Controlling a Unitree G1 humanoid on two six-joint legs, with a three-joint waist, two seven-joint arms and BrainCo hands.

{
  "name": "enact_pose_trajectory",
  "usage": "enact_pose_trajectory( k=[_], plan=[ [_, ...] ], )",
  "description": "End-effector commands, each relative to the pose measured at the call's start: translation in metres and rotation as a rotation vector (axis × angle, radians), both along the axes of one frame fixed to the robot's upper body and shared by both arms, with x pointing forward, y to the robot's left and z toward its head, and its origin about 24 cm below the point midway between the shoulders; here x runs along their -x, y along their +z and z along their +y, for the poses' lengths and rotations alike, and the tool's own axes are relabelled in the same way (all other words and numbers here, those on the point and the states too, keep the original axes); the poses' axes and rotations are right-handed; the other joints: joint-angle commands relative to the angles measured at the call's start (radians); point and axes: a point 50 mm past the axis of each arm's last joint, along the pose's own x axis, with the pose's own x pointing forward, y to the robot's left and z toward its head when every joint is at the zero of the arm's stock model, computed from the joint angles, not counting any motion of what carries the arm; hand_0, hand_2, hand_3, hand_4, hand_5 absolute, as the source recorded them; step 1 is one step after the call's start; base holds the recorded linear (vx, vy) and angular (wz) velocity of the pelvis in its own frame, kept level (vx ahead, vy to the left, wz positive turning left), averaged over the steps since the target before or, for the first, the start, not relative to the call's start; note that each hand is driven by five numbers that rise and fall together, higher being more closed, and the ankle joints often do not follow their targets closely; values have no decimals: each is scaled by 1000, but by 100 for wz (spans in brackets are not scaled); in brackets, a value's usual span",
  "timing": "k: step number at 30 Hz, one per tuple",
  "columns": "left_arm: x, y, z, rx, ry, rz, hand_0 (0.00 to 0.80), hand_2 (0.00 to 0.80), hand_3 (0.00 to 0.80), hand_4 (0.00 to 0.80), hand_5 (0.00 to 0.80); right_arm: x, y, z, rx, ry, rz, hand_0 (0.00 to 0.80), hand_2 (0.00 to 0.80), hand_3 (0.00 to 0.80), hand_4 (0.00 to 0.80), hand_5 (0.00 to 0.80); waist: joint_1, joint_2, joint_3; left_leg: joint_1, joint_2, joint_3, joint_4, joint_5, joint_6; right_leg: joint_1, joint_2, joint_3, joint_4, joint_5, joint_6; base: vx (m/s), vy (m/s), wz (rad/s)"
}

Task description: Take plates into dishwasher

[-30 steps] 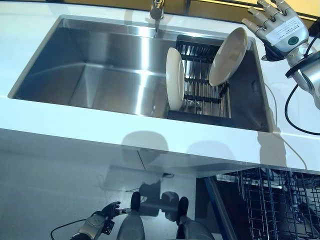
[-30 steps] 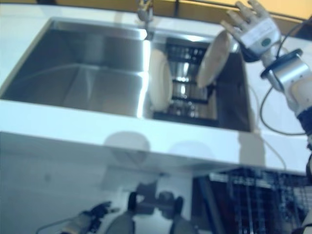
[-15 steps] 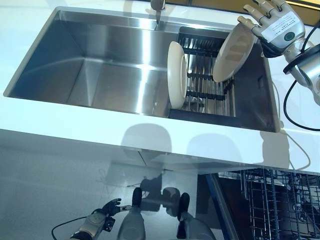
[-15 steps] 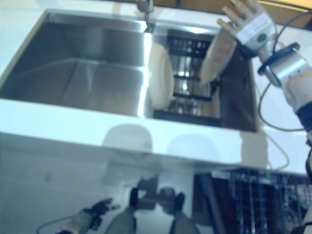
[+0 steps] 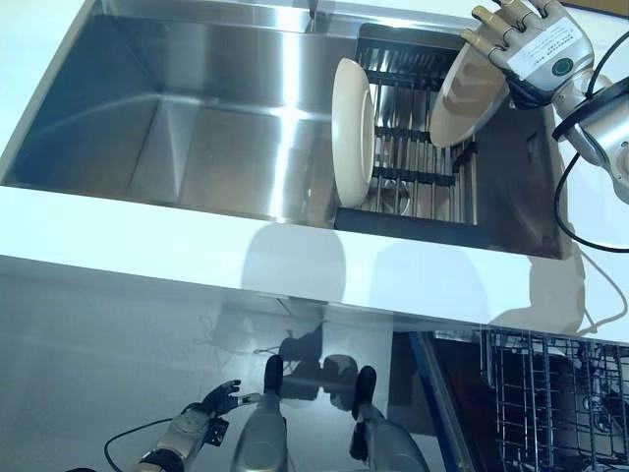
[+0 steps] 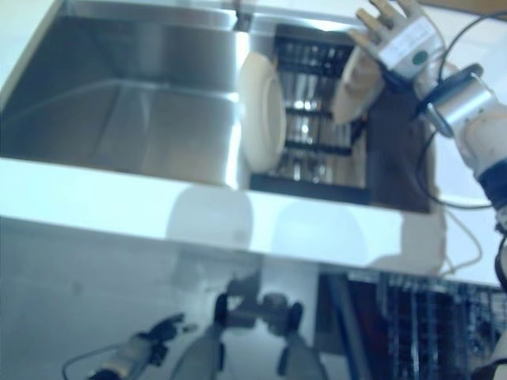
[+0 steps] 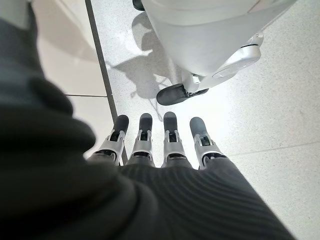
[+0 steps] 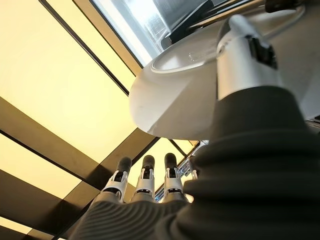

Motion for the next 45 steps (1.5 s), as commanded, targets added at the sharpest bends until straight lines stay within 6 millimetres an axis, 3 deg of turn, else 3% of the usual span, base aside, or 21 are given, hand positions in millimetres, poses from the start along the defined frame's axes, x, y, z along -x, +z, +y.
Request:
enact_pose_trajectory(
  k=[1, 45],
  plan=[
    [-6, 3, -3, 13, -24, -22, 0, 0, 0, 0, 0, 9, 45, 8, 50, -26, -145, 0, 0, 0, 0, 0, 17, -33, -6, -14, -8, -18, -4, -22, 20, 8, -67, 4, 7, 8, 80, 0, 0, 0],
    [-12, 6, -6, 52, 8, -75, 0, 0, 0, 0, 0, 5, 40, 6, 114, -115, -91, 0, 0, 0, 0, 0, 1, -25, 29, -19, -3, 11, -4, -20, 18, -15, -68, 12, 9, 19, 81, 0, 0, 0]
  ],
)
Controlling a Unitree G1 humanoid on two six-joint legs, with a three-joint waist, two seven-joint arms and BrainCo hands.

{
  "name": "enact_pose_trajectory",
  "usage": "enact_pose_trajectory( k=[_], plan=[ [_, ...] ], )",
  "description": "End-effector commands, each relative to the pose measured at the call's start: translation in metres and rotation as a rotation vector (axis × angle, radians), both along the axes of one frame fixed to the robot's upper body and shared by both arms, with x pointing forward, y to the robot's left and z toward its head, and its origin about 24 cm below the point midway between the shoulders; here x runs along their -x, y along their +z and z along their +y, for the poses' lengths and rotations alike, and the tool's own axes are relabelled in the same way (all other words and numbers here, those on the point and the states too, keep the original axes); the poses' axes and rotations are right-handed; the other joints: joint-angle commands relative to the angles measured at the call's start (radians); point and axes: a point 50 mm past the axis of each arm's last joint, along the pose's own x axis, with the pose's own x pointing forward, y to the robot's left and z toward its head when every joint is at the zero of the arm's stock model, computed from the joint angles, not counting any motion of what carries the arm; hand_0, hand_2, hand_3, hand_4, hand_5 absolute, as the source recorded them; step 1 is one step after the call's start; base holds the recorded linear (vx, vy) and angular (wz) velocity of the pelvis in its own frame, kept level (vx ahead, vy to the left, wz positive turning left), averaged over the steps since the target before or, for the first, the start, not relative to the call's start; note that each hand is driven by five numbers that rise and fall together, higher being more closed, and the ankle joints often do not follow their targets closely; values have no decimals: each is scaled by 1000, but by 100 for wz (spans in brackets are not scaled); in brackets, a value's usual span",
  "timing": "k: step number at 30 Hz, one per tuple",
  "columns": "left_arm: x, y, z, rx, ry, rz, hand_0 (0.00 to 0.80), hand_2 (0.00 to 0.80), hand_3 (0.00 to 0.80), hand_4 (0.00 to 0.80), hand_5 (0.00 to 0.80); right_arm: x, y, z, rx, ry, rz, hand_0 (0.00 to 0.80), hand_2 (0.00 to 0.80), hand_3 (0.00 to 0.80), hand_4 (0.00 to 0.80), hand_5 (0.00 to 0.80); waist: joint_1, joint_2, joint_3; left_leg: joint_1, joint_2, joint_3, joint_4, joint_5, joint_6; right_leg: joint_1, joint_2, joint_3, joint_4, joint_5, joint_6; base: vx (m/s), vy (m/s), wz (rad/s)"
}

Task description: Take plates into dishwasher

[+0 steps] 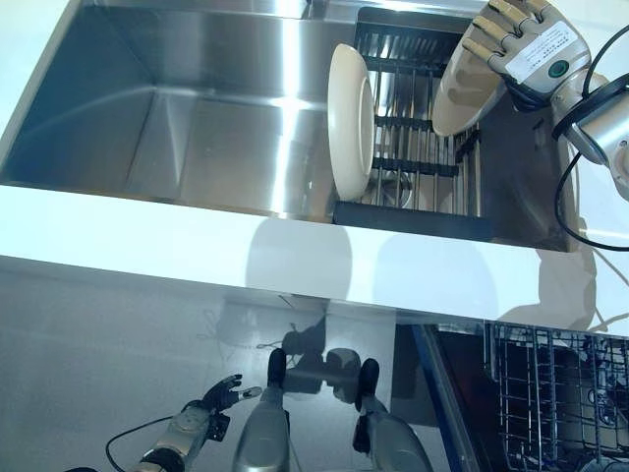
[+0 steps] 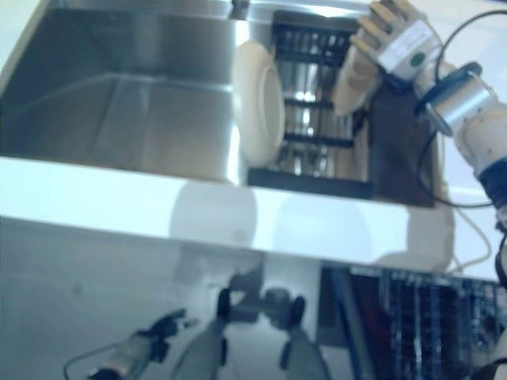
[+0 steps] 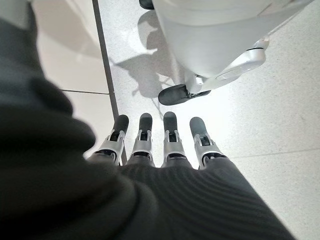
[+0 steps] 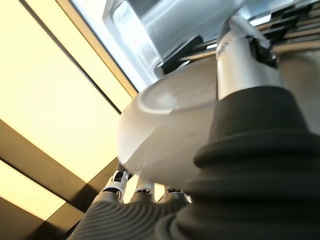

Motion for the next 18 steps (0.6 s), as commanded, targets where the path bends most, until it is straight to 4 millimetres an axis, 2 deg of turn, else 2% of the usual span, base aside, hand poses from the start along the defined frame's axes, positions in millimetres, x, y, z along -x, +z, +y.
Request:
enact_pose_trajectory(
  k=[1, 13, 14, 15, 16, 18],
  plan=[
    [-8, 4, -5, 7, -30, -39, 0, 0, 0, 0, 0, 8, 44, 7, 57, -33, -137, 0, 0, 0, 0, 0, 6, -42, -9, -18, -3, 4, -3, -22, 17, -13, -67, 10, 9, 18, 80, 0, 0, 0],
    [-11, 6, -7, 23, -21, -52, 0, 0, 0, 0, 0, 8, 47, 6, 92, -105, -126, 0, 0, 0, 0, 0, 7, -34, 0, -27, -7, 3, -3, -16, 18, -20, -69, 6, 9, 22, 80, 0, 0, 0],
    [-11, 5, -7, 25, -20, -53, 0, 0, 0, 0, 0, 7, 47, 6, 98, -114, -122, 166, 166, 166, 166, 166, 8, -33, 0, -28, -7, 3, -3, -16, 18, -20, -70, 5, 9, 22, 80, 0, 0, 0],
    [-11, 6, -8, 26, -19, -55, 0, 0, 0, 0, 0, 7, 47, 6, 107, -115, -122, 678, 678, 678, 678, 678, 8, -33, 1, -28, -7, 3, -3, -16, 17, -21, -70, 5, 9, 23, 80, 0, 0, 0],
    [-11, 6, -8, 27, -17, -58, 0, 0, 0, 0, 0, 7, 48, 7, 109, -119, -121, 800, 800, 800, 800, 800, 9, -33, 2, -29, -7, 2, -3, -15, 17, -21, -70, 5, 8, 24, 80, 0, 0, 0],
    [-11, 6, -8, 31, -15, -60, 0, 0, 0, 0, 0, 7, 47, 8, 111, -119, -114, 800, 800, 800, 800, 800, 10, -31, 3, -31, -8, 2, -3, -14, 17, -21, -71, 3, 8, 24, 80, 0, 0, 0]
  ],
)
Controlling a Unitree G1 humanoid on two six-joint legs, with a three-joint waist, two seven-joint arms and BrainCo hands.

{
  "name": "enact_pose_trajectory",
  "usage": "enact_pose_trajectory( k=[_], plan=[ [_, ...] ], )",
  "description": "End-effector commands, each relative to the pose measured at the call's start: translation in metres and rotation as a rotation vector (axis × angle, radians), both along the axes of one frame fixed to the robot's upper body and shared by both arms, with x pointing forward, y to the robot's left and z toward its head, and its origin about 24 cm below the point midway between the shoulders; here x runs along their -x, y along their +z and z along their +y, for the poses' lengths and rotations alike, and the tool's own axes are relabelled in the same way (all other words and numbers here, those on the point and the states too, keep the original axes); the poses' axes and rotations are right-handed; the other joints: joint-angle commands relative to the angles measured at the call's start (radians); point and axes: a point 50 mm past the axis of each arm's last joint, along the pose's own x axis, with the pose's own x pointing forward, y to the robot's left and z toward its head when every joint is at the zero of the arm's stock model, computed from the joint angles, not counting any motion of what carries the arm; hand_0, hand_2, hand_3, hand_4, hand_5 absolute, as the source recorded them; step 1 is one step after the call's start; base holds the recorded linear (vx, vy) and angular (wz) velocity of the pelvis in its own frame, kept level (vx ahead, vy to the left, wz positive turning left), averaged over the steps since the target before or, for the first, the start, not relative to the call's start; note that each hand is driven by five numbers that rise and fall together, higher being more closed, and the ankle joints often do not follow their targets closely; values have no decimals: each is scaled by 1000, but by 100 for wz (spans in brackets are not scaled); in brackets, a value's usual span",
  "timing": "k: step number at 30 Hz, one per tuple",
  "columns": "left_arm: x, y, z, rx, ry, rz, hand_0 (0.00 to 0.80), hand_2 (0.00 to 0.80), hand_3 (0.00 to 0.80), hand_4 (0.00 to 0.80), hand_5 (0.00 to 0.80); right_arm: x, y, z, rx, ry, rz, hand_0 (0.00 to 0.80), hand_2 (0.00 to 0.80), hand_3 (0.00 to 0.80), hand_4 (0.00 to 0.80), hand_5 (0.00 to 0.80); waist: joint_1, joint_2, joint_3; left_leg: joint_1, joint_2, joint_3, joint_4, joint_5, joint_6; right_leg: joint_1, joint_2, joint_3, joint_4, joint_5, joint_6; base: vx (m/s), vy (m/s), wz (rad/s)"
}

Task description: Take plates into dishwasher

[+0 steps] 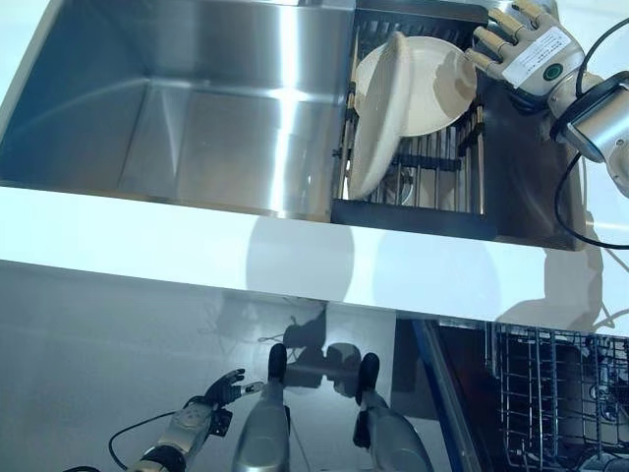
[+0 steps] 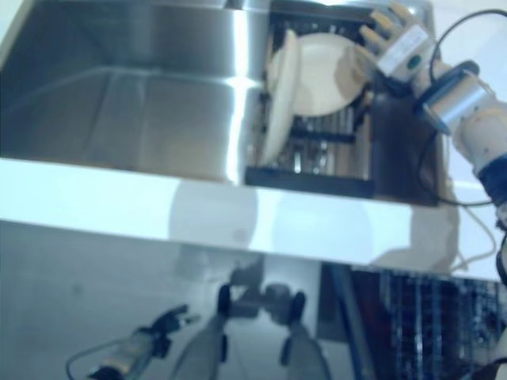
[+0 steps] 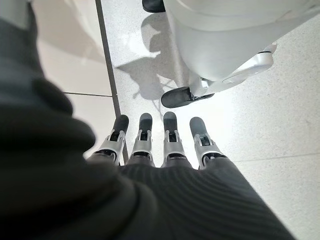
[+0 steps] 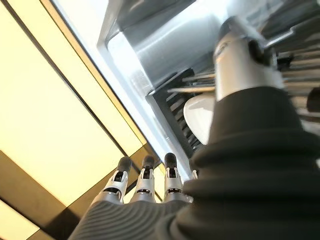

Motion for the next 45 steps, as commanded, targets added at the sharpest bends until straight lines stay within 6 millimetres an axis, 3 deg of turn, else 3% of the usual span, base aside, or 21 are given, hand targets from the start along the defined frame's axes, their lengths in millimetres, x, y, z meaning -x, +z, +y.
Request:
enact_pose_trajectory(
  k=[1, 21, 23, 29, 37, 45],
  plan=[
    [-4, 2, -4, 11, -17, -27, 0, 0, 0, 0, 0, 10, 46, 6, 38, -25, -152, 800, 800, 800, 800, 800, 9, -38, -8, -15, -7, -3, -3, -13, 17, -3, -70, 0, 7, 23, 80, 0, 0, 0],
    [-2, 0, -4, 1, -30, -13, 0, 0, 0, 0, 0, 9, 45, 3, -61, 17, -158, 800, 800, 800, 800, 800, 7, -46, -37, -2, -6, -6, -3, -17, 15, 11, -69, 3, 3, 21, 81, 0, 0, 0],
    [-2, 0, -4, 0, -31, -9, 0, 0, 0, 0, 0, 9, 42, 4, -81, 49, -146, 0, 0, 0, 0, 0, 7, -47, -42, 2, -6, -6, -3, -19, 15, 15, -68, 4, 2, 20, 81, 0, 0, 0],
    [-2, -1, -5, -7, -44, -4, 0, 0, 0, 0, 0, 8, 37, 8, -153, 109, -108, 0, 0, 0, 0, 0, 9, -55, -51, 7, -2, 0, -3, -21, 14, 21, -68, 3, 0, 20, 81, 0, 0, 0],
    [-2, -1, -7, -10, -46, -6, 0, 0, 0, 0, 0, 4, 38, 1, -582, 101, -56, 0, 0, 0, 0, 0, 5, -58, -51, 16, -1, 1, -3, -24, 13, 28, -67, 4, -1, 20, 80, 0, 0, 0],
    [-3, -1, -8, -3, -32, -11, 0, 0, 0, 0, 0, -4, 41, 10, -985, 79, 96, 0, 0, 0, 0, 0, 3, -61, -42, 20, -2, 7, -3, -19, 8, 31, -70, 6, -1, 23, 75, -1, 19, 0]
  ],
)
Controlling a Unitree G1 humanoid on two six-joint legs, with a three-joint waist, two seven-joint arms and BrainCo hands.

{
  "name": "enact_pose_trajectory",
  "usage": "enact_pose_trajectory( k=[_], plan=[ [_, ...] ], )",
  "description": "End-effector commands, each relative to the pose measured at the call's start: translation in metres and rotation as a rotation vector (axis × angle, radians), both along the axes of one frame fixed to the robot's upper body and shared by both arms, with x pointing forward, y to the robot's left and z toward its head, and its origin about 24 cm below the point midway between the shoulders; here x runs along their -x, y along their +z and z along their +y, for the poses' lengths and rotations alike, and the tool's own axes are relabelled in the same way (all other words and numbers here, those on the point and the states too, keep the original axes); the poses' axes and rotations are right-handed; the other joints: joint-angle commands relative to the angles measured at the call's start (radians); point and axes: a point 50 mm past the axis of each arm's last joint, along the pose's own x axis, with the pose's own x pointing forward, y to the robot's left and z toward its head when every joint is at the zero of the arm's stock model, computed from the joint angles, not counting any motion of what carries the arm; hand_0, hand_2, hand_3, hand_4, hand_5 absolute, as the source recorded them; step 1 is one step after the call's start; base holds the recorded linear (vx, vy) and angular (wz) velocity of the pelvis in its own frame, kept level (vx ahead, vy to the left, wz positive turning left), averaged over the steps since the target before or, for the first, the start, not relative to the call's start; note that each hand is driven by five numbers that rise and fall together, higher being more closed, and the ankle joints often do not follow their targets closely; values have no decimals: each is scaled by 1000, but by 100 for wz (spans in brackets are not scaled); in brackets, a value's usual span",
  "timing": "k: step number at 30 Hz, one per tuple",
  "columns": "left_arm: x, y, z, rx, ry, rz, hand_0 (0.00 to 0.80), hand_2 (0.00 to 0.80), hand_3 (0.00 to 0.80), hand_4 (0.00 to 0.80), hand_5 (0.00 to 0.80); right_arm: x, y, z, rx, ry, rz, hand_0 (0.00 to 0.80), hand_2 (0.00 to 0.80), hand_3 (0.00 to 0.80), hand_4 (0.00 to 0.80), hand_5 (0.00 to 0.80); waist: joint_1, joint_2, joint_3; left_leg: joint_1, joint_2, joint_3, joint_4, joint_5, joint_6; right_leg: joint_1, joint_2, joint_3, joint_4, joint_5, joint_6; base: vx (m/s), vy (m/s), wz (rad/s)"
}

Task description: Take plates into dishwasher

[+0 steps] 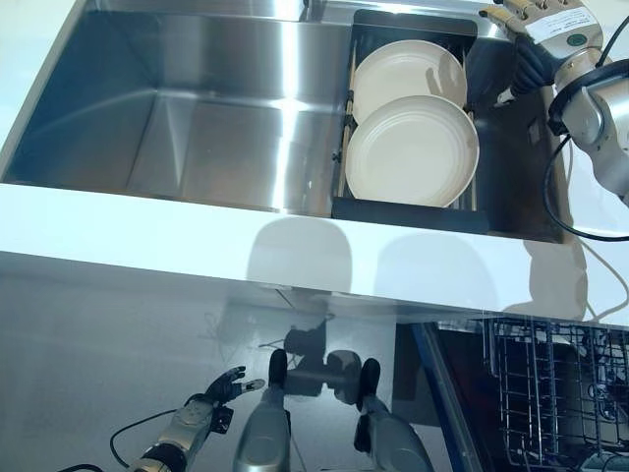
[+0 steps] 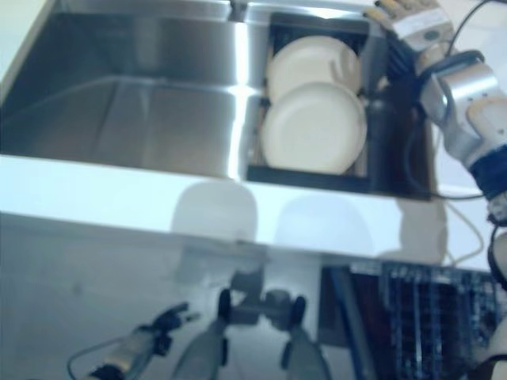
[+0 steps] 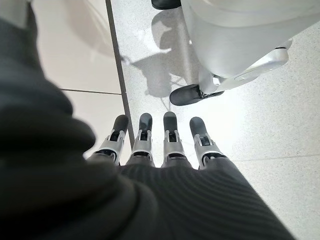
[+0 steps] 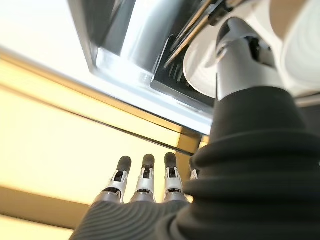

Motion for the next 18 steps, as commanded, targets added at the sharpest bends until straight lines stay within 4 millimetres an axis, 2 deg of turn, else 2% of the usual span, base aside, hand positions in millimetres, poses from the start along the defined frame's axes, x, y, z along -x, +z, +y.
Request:
enact_pose_trajectory(
  k=[1, 8, 11, 18],
  plan=[
    [-1, -2, -7, -5, -25, -3, 0, 0, 0, 0, 0, 1, 24, 8, -176, 5, 10, 0, 0, 0, 0, 0, 6, -58, -37, -16, -2, 6, -4, -26, 6, -6, -70, 3, -1, 12, 75, 2, 32, -1],
    [-5, -1, -10, 3, -19, -22, 0, 0, 0, 0, 0, -12, 14, 15, -330, -28, 144, 0, 0, 0, 0, 0, 25, -62, -17, -19, -5, 9, -4, -21, 5, -4, -75, -9, 3, 14, 71, 2, 4, 0],
    [-6, 0, -10, 6, -11, -30, 0, 0, 0, 0, 0, -16, 10, 19, -328, -30, 179, 0, 0, 0, 0, 0, 33, -66, -10, -22, -5, 11, -4, -19, 4, -5, -78, -15, 4, 15, 71, 9, 11, 0],
    [-10, 2, -10, 8, -6, -45, 0, 0, 0, 0, 0, -19, 15, 35, -266, -22, 179, 0, 0, 0, 0, 0, 51, -76, 13, -33, -6, 9, -4, -14, 7, -12, -80, -28, 9, 18, 72, 0, 0, 0]
  ],
)
